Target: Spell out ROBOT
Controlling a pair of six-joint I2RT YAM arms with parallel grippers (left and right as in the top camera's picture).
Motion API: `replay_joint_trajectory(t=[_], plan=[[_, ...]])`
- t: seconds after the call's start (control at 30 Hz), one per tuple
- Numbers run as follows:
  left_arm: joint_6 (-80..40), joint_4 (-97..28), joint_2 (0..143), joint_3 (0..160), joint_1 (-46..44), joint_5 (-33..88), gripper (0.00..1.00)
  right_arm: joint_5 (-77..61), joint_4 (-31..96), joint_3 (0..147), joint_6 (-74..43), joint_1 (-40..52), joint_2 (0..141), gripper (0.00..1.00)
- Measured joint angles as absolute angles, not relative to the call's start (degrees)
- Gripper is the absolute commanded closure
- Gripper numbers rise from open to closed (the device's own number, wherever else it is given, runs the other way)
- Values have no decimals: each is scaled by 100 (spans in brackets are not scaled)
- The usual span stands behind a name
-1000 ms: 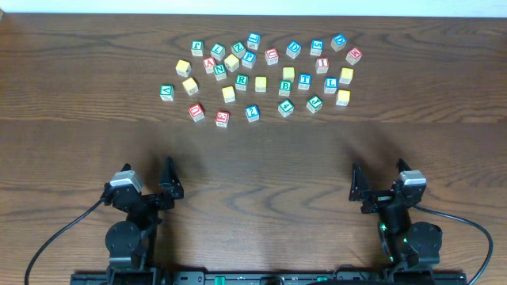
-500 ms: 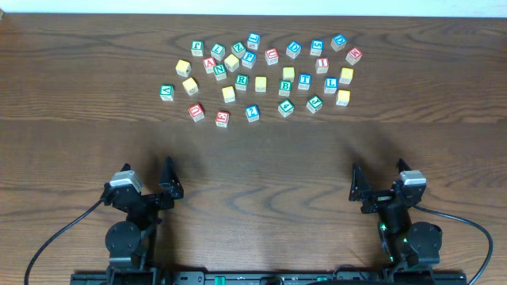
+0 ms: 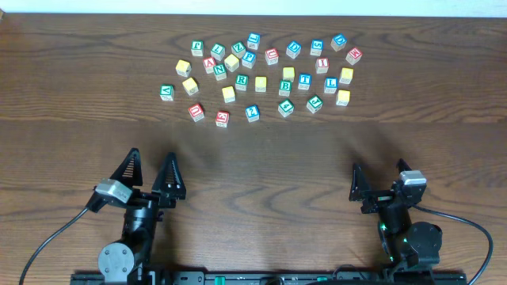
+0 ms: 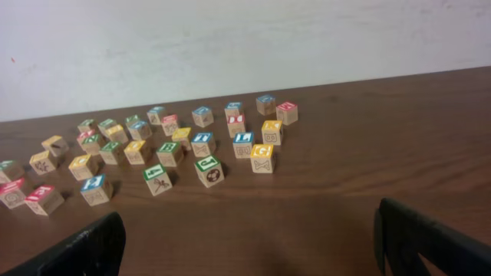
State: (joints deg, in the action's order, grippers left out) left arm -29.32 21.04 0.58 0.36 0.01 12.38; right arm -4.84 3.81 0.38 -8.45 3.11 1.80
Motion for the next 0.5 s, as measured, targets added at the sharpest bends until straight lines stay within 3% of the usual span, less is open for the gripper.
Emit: replay_joint_trajectory(t=[0.23, 0.5], plan=[[-2915, 2233, 167, 427, 1, 1111, 3, -484, 379, 38, -845, 311, 180, 1], [-2429, 1328, 1070, 1138, 1, 1015, 2, -482, 379, 38, -845, 311, 180, 1]])
